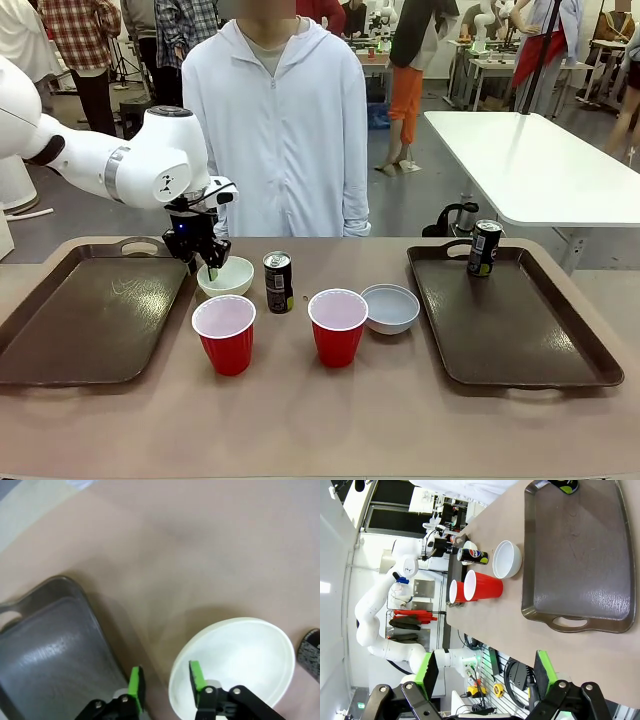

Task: Prepare tableware on both trays.
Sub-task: Pick up a Picnic Bowl from the table and place it on a Handle tray.

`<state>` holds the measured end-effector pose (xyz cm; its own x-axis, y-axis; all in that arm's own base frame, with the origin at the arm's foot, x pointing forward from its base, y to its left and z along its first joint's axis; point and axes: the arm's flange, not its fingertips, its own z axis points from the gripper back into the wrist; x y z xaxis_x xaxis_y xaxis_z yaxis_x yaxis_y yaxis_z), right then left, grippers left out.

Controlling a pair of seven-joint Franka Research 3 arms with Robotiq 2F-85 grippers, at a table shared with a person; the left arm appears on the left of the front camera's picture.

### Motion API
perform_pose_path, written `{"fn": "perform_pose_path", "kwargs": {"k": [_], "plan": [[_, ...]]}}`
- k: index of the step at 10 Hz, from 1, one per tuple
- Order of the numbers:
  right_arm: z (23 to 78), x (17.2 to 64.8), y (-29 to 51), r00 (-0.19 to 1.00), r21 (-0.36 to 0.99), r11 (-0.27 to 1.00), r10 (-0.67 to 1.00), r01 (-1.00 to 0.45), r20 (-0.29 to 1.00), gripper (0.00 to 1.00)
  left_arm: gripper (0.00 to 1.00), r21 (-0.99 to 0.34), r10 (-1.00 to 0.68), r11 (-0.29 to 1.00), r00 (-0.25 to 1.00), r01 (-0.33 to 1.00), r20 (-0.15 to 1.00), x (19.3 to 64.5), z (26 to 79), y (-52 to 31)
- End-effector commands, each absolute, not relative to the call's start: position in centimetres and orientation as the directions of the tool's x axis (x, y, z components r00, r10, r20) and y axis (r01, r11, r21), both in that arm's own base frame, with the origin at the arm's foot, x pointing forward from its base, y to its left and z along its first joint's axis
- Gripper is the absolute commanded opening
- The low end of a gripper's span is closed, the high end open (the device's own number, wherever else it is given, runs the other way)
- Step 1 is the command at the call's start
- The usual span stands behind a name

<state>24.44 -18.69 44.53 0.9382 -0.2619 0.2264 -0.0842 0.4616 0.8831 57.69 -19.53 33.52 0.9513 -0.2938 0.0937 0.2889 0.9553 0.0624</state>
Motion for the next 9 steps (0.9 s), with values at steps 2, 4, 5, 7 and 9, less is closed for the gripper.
{"fn": "perform_pose_path", "kwargs": {"k": [2, 4, 5, 7, 9], "plan": [[44.5, 24.5, -18.7, 0.934, 0.887, 0.45, -0.263, -0.103, 0.242, 1.0, 0.01, 0.048, -0.268, 0.963, 0.96, 0.265, 0.085, 58.6, 34.2, -19.3], [44.5, 24.5, -18.7, 0.934, 0.887, 0.45, -0.263, -0.103, 0.242, 1.0, 0.0, 0.034, -0.25, 0.968, 0.965, 0.248, 0.08, 58.3, 34.7, -19.1], [44.5, 24.5, -18.7, 0.934, 0.887, 0.45, -0.263, -0.103, 0.242, 1.0, 0.0, 0.026, -0.247, 0.969, 0.966, 0.245, 0.079, 58.1, 35.0, -19.0], [44.5, 24.5, -18.7, 0.934, 0.887, 0.45, -0.263, -0.103, 0.242, 1.0, 0.0, -0.007, -0.204, 0.979, 0.978, 0.205, 0.051, 56.9, 36.4, -18.8], [44.5, 24.5, -18.7, 0.934, 0.887, 0.45, -0.263, -0.103, 0.242, 1.0, 0.0, 0.021, -0.141, 0.99, 0.989, 0.14, 0.033, 52.9, 41.4, -17.8]]}}
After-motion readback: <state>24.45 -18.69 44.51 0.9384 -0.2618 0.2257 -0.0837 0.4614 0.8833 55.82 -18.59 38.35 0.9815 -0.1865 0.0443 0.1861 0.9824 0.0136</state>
